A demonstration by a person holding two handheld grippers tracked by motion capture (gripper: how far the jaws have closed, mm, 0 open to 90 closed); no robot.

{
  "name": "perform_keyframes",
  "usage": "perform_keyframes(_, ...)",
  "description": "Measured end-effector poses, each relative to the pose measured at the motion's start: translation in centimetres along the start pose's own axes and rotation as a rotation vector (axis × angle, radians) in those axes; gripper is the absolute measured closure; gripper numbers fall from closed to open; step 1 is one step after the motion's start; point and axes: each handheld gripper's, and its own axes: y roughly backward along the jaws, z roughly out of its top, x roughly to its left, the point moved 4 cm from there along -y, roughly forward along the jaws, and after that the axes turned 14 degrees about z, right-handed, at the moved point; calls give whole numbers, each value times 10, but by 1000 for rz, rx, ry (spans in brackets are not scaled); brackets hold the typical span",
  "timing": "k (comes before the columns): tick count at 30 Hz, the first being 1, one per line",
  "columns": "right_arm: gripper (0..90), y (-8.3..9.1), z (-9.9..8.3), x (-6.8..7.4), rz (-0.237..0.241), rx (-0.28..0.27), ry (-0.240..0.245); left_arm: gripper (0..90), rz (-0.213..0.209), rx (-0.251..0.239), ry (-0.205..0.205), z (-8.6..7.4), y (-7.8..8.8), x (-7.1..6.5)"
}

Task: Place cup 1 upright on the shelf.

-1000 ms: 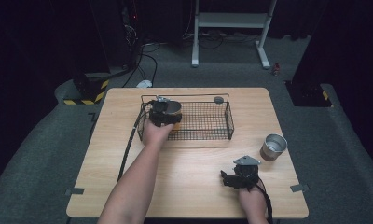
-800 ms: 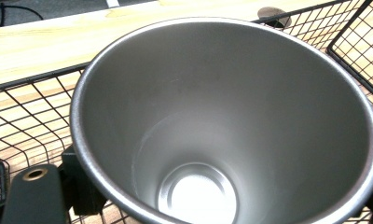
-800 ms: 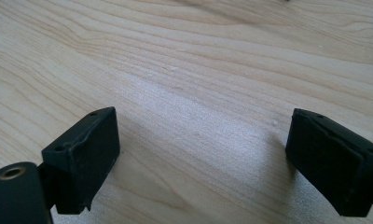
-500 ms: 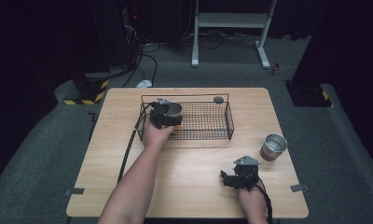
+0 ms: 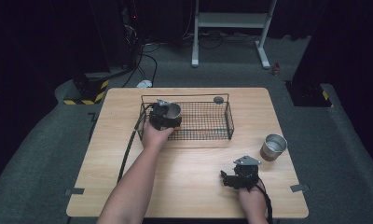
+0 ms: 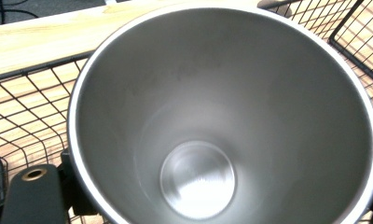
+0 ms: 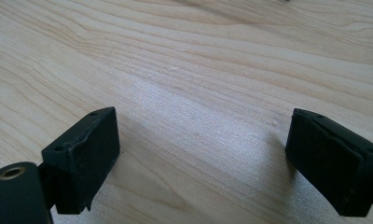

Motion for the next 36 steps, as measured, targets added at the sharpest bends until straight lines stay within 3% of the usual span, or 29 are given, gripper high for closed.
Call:
perform_keyframes(4,96,0,0,0,0,0,0,153,-1,0,2,-1,0,0)
perform_keyframes(12,96,0,0,0,-1,-1,2,132,38,-2,-38,0,2,-2)
perform_keyframes(17,96,0,0,0,0,-1,3,90,22,-14,-34,2,4,-2)
perform_keyframes(22,96,0,0,0,0,-1,6,8,16,14,-25,1,5,-1)
perform_keyframes(36,96,0,0,0,0,-1,2,1,6,15,-19,-3,13,4)
